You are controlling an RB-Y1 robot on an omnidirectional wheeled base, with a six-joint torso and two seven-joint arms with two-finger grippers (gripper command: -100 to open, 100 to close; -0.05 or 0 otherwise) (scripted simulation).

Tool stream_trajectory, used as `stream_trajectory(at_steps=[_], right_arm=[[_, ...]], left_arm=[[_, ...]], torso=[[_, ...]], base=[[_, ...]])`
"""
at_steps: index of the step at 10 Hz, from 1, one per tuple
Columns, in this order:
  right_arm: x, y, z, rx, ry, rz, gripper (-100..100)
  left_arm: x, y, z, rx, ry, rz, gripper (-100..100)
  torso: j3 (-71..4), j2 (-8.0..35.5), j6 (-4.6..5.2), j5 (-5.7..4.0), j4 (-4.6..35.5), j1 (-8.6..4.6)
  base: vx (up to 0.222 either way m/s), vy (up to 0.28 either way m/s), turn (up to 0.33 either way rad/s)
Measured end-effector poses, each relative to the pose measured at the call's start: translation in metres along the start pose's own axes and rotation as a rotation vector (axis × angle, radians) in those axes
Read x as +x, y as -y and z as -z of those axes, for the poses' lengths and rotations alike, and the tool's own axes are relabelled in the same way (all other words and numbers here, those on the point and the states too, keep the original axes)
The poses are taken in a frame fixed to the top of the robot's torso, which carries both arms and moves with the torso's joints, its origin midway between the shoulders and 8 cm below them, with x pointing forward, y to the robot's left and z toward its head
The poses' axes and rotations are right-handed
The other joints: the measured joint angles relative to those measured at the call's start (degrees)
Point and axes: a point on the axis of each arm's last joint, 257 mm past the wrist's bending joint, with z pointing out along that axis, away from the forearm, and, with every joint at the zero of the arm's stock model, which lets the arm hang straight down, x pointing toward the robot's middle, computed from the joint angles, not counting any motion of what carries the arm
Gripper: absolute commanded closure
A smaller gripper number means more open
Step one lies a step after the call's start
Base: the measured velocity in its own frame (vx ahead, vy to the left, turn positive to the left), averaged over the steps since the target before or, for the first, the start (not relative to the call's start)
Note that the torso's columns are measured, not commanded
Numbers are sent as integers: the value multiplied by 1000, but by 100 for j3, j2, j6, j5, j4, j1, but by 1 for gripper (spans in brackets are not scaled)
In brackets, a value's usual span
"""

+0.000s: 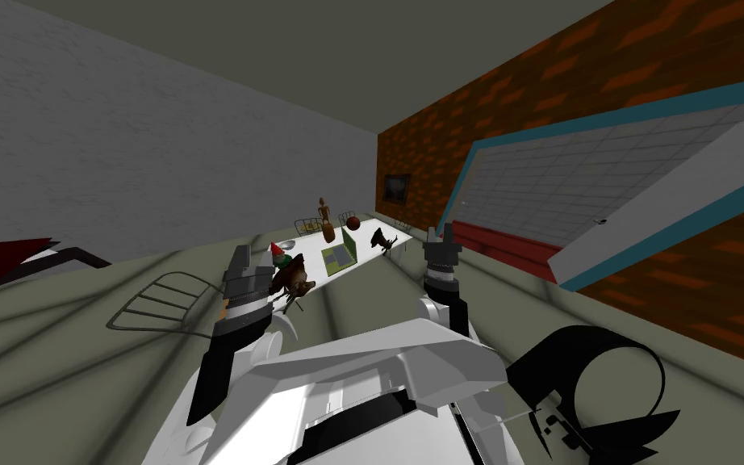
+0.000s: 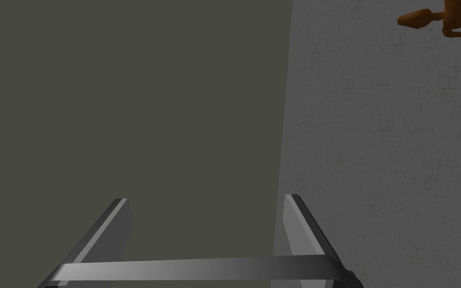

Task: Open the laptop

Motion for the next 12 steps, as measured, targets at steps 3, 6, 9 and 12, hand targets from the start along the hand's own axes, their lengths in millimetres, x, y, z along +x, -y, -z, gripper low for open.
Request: stream_trajectory(at_steps=[3, 6, 9, 12], right_arm=[[0, 0, 0, 1, 0, 0, 0], [0, 0, 0, 1, 0, 0, 0], [0, 0, 0, 1, 0, 0, 0], [0, 0, 0, 1, 0, 0, 0]], left_arm=[[1, -5, -1, -11, -19, -16, -100], [2, -32, -1, -75, -64, -82, -100], [-2, -64, 3, -159, -84, -146, -100], [-10, -97, 11, -248, -93, -209, -100]], torso=[[-2093, 1028, 0, -3, 1032, -14], [-2244, 1087, 1, -6, 1105, -19], [-2220, 1127, 0, 3, 1119, 14], [-2234, 1107, 0, -3, 1113, -9]], base=[[42, -56, 19], [145, -178, 33], [129, -189, 39], [145, -191, 35]])
